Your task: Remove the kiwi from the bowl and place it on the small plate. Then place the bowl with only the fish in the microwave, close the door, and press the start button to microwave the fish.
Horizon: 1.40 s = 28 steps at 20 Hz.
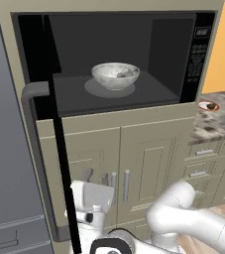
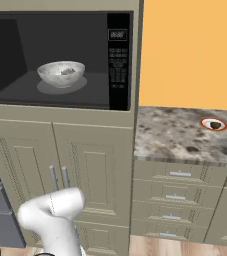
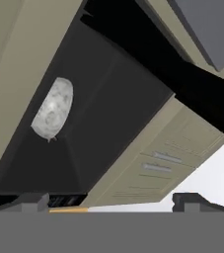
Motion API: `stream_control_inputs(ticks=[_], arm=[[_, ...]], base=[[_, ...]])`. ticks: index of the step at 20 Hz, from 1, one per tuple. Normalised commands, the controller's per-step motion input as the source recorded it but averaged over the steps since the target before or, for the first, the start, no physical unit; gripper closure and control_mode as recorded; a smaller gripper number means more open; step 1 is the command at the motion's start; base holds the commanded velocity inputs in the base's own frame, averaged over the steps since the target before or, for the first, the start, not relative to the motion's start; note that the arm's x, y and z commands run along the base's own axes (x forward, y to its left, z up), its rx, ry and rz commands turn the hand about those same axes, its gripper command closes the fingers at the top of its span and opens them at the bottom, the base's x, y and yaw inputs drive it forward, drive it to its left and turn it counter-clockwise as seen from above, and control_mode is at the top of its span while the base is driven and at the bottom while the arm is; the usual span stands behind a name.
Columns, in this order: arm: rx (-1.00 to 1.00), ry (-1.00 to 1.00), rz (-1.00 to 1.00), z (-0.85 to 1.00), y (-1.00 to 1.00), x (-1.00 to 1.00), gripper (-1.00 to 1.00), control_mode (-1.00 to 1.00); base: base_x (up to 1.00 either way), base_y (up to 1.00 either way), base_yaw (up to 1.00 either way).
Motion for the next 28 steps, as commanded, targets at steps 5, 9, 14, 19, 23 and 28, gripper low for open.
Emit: stream_control_inputs(ticks=[5, 9, 14, 19, 23, 28], arm=[[0.0, 0.01, -0.01, -0.54, 0.5, -0.19, -1.0, -1.0], [0.0, 0.01, 0.0, -0.47, 0.81, -0.19, -1.0, -1.0], [0.0, 0.08, -0.07, 0.46, 0.61, -0.53, -1.0, -1.0], [0.04, 0.0, -0.08, 0.65, -0.25, -0.35, -1.0, -1.0], [0.11, 0.0, -0.06, 0.75, -0.73, -0.13, -1.0, -1.0], [0.11, 0.05, -0.04, 0.7, -0.84, -0.01, -1.0, -1.0]], base=[[0.0, 0.0, 0.0], [0.0, 0.0, 0.0], [0.0, 0.0, 0.0], [0.0, 0.0, 0.0], [0.0, 0.0, 0.0], [0.0, 0.0, 0.0]])
